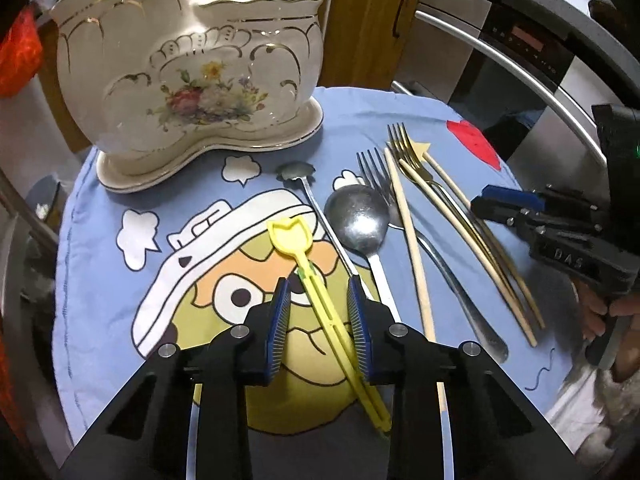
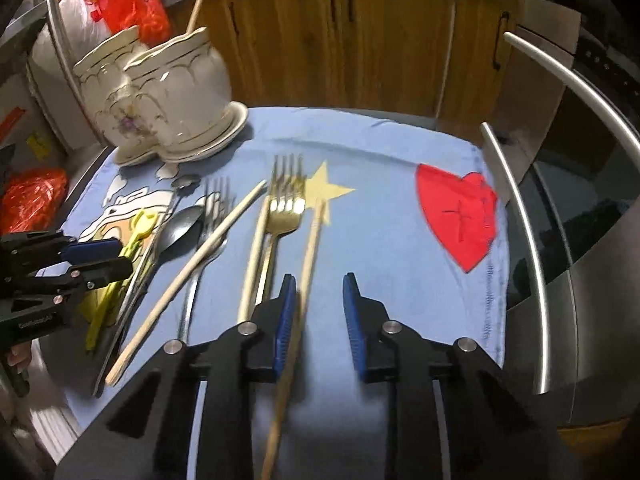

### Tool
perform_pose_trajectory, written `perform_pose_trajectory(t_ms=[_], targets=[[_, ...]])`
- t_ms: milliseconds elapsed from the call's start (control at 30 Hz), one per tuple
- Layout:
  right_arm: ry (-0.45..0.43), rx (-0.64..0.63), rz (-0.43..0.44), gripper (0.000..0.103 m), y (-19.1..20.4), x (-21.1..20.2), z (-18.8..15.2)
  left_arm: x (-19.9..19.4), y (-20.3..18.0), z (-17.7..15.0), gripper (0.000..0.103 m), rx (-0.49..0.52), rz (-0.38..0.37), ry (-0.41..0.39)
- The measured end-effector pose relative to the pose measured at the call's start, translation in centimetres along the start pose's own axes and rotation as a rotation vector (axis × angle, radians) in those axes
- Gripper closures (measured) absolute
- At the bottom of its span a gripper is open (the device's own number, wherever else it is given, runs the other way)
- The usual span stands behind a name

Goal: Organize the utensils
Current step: 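Grasp another yellow plastic utensil with the left tool while the right tool grasps another wooden chopstick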

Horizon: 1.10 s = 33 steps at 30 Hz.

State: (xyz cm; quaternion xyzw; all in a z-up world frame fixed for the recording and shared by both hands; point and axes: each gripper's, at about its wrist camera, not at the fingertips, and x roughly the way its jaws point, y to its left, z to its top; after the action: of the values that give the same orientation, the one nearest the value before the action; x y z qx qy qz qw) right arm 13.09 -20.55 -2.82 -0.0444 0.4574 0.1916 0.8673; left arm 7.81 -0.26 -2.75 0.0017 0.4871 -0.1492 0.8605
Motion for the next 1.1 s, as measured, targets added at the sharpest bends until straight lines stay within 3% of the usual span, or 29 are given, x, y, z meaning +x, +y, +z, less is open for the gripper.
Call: perform_pose_trajectory(t_ms=[367, 567, 700, 933, 1100], targets=[[0.063, -0.053, 0.033, 0.083, 1.0, -1.0, -2.0, -0.2, -0.5, -0.5, 0.072, 0.035, 0.011, 0.003], [0.049, -0.094, 0.000, 0.087, 1.4, -1.2, -2.3, 0.1, -0.5, -0.2, 0.083, 0.048, 0.038, -0.004], [0.035, -0.078, 0.007, 0.096, 1.3, -1.0, -2.2, 0.3, -0.7, -0.2, 0.086, 0.062, 0.055, -0.016], [-0.013, -0.025, 0.006, 0.098, 0.4, -1.6, -1.8, 0.2, -0.2, 0.1, 0.092, 0.029, 0.031, -0.034], [-0.085, 0.022, 0.020, 0.098, -0.4, -2.9, -1.5, -2.0, -0.1, 0.1, 0.093, 0.037, 0.033, -0.115]])
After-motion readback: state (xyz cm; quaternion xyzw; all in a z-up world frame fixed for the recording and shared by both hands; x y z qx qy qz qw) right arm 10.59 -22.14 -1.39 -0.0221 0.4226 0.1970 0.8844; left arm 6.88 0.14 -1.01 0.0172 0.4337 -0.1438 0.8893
